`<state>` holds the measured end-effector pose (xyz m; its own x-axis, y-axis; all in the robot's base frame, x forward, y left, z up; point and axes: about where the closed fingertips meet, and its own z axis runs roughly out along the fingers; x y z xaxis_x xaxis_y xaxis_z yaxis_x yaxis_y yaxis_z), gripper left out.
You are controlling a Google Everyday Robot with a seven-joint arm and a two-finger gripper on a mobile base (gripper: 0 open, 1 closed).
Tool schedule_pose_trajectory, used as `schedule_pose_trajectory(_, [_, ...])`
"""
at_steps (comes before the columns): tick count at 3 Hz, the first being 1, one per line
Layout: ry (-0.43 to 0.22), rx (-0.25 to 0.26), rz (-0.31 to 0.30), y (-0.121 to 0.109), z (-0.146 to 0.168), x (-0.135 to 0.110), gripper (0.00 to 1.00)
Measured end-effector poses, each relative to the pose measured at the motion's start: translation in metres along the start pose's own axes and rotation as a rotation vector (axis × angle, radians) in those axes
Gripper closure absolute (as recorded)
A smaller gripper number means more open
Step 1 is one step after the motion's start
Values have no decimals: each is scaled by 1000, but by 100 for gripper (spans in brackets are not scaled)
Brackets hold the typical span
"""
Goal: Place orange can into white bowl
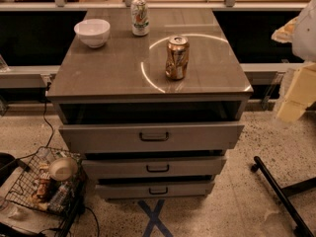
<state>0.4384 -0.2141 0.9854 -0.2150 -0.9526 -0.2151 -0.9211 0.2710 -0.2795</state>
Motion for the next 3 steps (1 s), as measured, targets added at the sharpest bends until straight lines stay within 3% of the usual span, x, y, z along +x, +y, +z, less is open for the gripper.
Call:
schedule_pose_trajectory(1, [0, 0, 0, 0, 0, 0, 0])
schedule_pose_trajectory(2, [-45, 9, 28, -10, -1, -4, 0])
schedule_pose_trajectory(3, [-200, 54, 92, -40, 0, -6, 0])
